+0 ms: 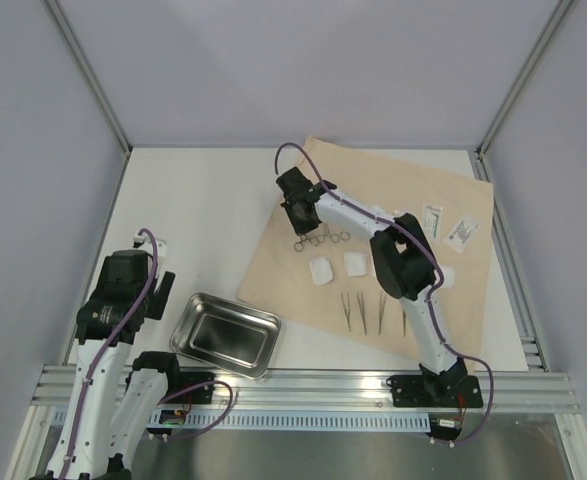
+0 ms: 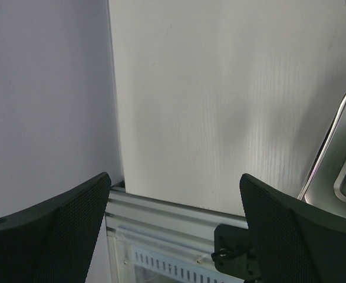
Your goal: Prepare the surgical pack
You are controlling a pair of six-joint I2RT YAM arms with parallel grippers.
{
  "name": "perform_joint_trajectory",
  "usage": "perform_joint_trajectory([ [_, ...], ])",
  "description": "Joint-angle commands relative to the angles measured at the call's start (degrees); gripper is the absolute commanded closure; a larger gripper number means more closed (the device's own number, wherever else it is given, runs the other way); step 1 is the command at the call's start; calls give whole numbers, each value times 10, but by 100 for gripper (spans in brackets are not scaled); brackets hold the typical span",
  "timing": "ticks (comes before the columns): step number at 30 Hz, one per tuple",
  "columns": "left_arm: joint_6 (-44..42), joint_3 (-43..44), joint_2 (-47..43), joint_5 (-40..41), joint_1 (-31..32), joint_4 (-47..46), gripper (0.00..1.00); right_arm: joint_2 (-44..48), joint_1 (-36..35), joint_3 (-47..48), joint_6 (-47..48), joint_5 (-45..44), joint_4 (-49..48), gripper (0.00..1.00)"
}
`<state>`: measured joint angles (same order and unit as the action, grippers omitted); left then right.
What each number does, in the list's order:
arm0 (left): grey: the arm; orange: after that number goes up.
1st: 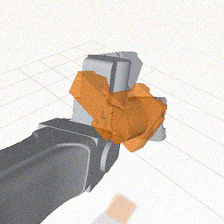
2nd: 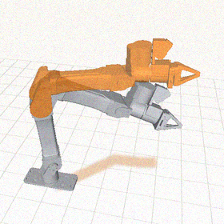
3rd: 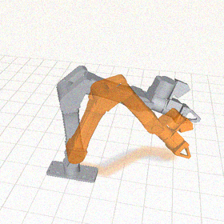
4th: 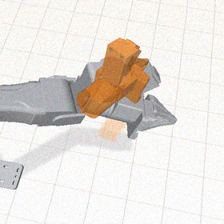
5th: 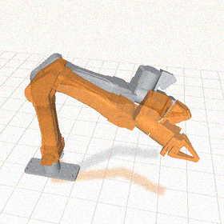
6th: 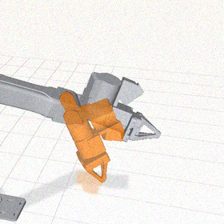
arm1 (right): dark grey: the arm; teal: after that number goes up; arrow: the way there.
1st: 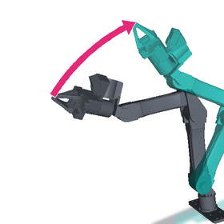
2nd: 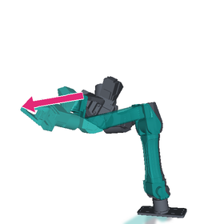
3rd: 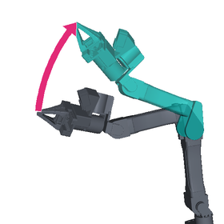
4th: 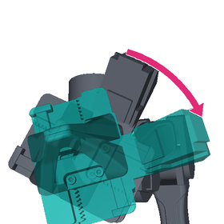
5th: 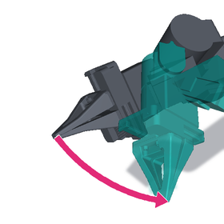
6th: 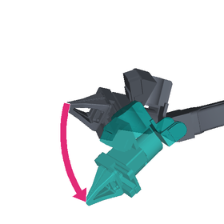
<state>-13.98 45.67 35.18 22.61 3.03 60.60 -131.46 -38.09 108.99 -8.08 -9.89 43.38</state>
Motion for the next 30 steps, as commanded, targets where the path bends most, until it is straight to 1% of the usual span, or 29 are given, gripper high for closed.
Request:
perform_joint_trajectory([
  [1,9,0,-6,6,-1,-9,0,92,-10,-20,28,-14,-47,100],
  [6,9,0,-6,7,-1,-9,0,171,-30,-77,41,1,-72,99],
  [9,10,0,-5,7,-1,-9,0,219,-76,-129,77,38,-99,100],
  [10,11,-1,-5,7,-1,-8,0,230,-110,-148,96,59,-118,99],
  [11,10,0,-5,8,-1,-9,0,239,-128,-177,111,72,-128,100],
  [12,11,0,-5,9,-1,-8,0,258,-145,-196,138,115,-149,100],
  [13,10,-1,-5,9,-1,-9,0,264,-181,-210,151,131,-159,100],
  [15,11,-1,-5,9,-1,-8,0,275,-217,-243,176,156,-178,100],
  [16,11,0,-5,9,-1,-9,0,276,-245,-247,181,160,-178,99],
  [19,11,0,-5,9,-1,-8,0,258,-281,-250,185,173,-174,100],
  [23,11,-1,-6,10,-1,-9,0,228,-306,-251,167,176,-183,100],
  [30,11,-1,-8,10,-1,-10,0,172,-342,-237,148,147,-186,100],
])
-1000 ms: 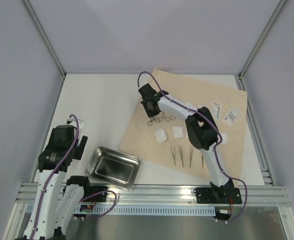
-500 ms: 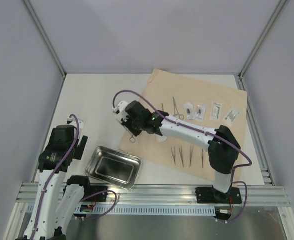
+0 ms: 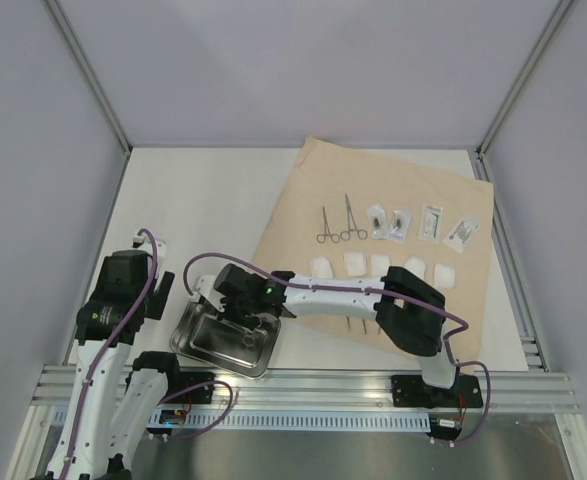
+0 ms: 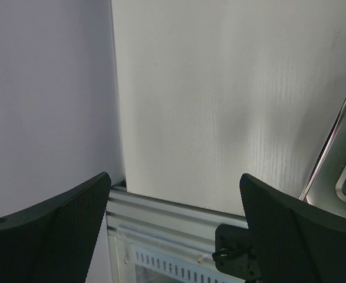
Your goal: Prepare the surgical pack
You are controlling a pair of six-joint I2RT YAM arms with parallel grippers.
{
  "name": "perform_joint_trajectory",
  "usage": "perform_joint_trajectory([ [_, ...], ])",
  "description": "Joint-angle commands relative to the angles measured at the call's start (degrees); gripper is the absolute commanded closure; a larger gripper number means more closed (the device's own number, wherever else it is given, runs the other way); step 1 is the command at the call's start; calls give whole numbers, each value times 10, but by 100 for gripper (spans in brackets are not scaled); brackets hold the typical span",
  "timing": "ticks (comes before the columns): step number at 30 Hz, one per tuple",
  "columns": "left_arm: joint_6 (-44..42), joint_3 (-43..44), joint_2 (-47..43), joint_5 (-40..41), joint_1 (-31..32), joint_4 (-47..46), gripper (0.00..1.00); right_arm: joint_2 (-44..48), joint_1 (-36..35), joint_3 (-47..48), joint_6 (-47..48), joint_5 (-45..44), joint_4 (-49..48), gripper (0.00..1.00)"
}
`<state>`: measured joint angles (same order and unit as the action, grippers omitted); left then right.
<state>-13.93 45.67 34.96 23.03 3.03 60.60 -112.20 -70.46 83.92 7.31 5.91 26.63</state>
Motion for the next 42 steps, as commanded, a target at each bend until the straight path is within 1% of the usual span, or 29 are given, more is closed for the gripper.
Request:
perform_joint_trajectory([
  [1,10,-1,-6,5,-1,-10,0,-25,-19,20,-7,-13,-16,99],
  [8,10,-1,-8,5,-1,-9,0,-48,-36,20,-28,-39,-10,100],
  [13,9,-1,-9,5,-1,-9,0,-57,-53,15,-29,-39,-11,99],
  [23,10,-1,-11,4,-1,-10,0,-78,-54,32,-38,-49,-7,100],
  [26,9,-1,-11,5,-1,-10,0,-79,-54,41,-39,-49,0,96],
  [27,9,-1,-12,4,-1,-10,0,-79,-54,40,-40,-48,1,93],
  [29,10,-1,-12,4,-1,-11,0,-72,-54,39,-40,-48,1,89],
  [30,9,-1,-12,4,-1,-11,0,-66,-54,38,-40,-48,0,85],
  [33,8,-1,-12,3,-1,-11,0,-58,-54,41,-38,-45,3,81],
  [38,8,-2,-6,5,-1,-14,0,-28,-53,49,-43,-46,9,80],
  [42,8,-2,-5,6,-1,-13,0,33,-43,48,-55,-56,13,79],
])
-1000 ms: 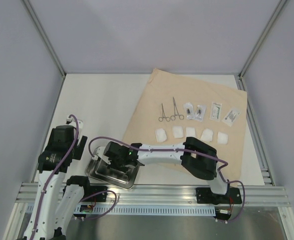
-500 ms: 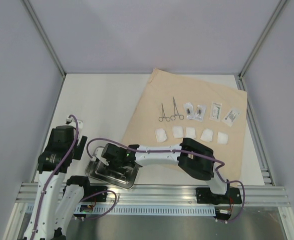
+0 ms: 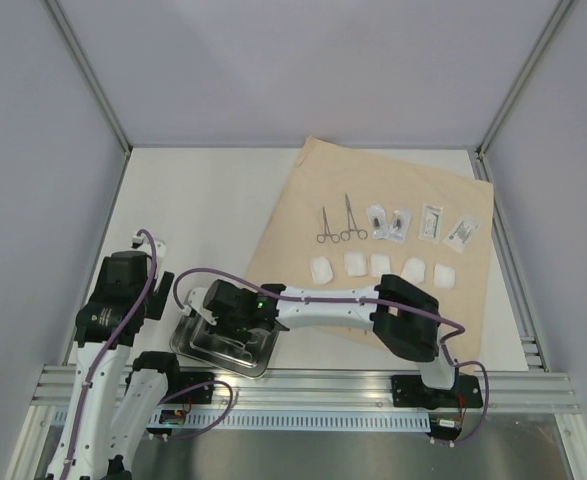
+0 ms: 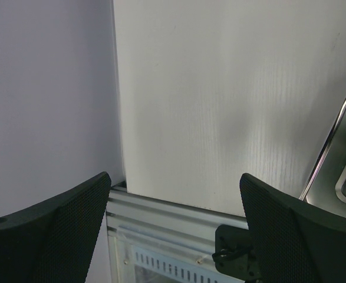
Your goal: Prepare the surgical pack
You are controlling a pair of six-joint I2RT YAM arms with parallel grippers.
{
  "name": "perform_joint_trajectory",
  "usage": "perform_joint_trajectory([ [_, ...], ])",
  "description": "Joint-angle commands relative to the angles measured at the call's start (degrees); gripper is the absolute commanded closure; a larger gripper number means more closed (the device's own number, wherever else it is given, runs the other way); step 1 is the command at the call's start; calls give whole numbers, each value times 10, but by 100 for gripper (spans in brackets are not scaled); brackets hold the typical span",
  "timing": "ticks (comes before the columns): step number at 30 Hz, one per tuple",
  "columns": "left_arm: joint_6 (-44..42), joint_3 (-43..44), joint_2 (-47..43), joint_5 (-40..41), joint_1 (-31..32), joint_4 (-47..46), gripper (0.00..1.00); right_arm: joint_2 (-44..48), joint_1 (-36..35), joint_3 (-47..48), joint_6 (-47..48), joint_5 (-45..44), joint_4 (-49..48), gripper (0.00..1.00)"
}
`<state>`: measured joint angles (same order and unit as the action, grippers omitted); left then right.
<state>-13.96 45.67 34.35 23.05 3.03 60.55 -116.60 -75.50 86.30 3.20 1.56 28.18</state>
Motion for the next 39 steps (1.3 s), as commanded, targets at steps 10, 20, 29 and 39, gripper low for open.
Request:
perform_joint_trajectory([
  [10,-2,0,43,-3,-1,-11,1,169,218,22,-102,-33,106,70],
  [20,-51,51,59,-90,-1,-48,0,78,433,44,-111,-6,103,72],
  [29,-56,22,81,-192,-1,-54,0,-29,489,104,-99,6,100,75],
  [39,-53,-5,77,-162,-1,-76,0,-104,496,146,-94,-1,97,78],
])
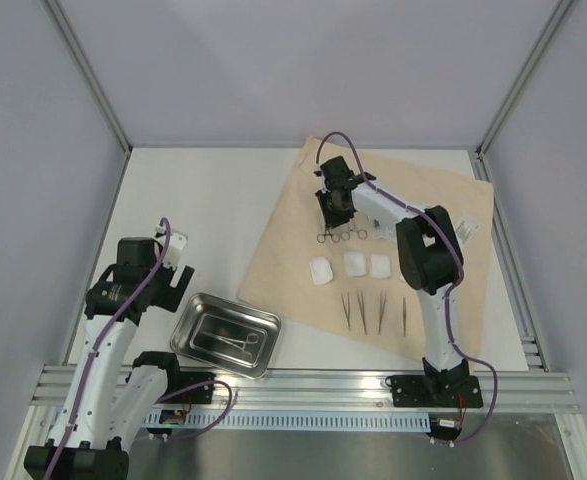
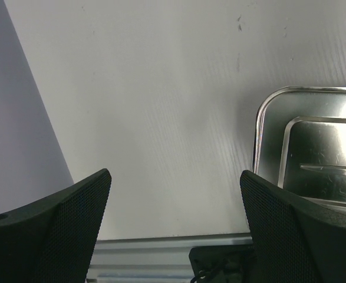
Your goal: Prepare the surgical pack
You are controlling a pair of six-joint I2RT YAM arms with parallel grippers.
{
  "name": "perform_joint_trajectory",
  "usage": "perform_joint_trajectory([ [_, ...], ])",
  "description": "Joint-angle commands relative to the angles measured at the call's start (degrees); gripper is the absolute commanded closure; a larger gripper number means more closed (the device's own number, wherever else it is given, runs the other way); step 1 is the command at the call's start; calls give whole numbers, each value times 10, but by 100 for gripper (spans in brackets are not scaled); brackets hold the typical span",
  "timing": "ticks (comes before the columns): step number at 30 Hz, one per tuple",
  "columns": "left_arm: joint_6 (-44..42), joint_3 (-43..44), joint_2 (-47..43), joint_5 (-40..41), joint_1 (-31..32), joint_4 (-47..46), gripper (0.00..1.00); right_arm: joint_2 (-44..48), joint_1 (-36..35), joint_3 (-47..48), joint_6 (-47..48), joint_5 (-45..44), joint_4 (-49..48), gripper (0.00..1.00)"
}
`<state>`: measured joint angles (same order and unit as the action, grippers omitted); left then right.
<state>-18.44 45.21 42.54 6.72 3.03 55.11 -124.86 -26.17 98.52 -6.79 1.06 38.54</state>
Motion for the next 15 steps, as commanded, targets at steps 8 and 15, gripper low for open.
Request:
perform_joint_trajectory([
  [8,-7,-1,-7,2,-1,-22,0,-51,4,33,-9,-10,-2,85],
  [15,-5,4,-9,6,-1,-21,0,-82,0,41,-16,-85,21,96],
])
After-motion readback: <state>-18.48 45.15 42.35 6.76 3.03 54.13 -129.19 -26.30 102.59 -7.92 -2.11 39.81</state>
